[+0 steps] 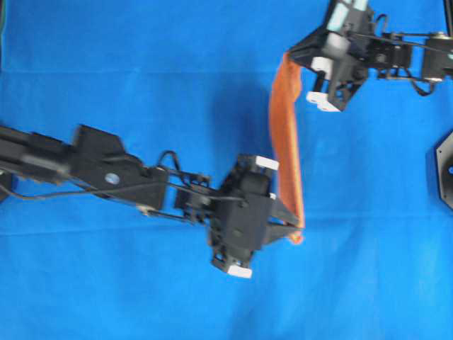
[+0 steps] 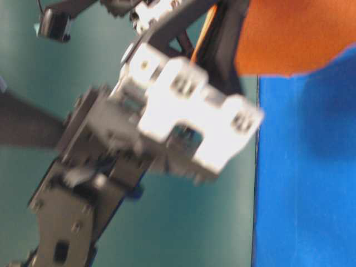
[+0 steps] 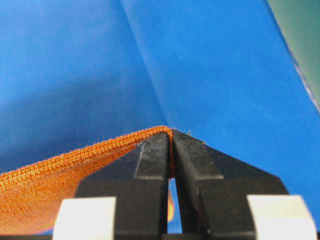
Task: Fold the orange towel.
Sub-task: 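Lift the strip and swing it vertical, right gripper up, left down, then lay the strip down vertically and open both grippers, then retract both grippers outward away from the towel, then move both grippers to the strip's top corners and grasp them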
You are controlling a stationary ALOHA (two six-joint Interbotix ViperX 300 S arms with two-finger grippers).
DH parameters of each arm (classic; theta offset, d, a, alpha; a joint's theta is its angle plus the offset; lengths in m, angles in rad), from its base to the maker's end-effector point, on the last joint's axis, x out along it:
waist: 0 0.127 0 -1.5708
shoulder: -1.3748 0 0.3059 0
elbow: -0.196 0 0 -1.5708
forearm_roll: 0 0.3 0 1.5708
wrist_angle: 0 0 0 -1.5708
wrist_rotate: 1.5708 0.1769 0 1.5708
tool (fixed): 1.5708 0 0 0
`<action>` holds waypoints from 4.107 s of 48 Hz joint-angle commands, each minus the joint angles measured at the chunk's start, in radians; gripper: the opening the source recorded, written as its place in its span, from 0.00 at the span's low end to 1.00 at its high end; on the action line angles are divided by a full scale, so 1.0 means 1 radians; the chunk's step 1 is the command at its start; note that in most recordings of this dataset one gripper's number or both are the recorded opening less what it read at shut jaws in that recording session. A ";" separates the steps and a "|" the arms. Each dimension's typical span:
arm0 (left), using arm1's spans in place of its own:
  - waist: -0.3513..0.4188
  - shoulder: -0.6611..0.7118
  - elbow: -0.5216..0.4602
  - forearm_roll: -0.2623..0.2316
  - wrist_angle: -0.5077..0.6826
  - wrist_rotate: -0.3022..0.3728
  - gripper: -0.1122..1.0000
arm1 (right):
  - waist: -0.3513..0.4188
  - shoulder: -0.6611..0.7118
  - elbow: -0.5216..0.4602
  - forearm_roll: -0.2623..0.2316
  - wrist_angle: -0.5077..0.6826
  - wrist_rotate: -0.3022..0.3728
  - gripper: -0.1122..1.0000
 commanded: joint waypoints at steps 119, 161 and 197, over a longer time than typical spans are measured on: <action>-0.014 -0.592 0.589 -0.002 0.152 -0.318 0.76 | 0.066 -0.011 0.061 0.044 -0.170 0.037 0.68; 0.213 -0.792 0.885 -0.002 -0.308 -0.293 0.76 | 0.120 -0.175 0.290 0.129 -0.514 0.091 0.68; 0.563 -0.130 0.611 -0.002 -0.449 -0.218 0.77 | -0.075 0.408 -0.035 0.120 -0.379 -0.008 0.68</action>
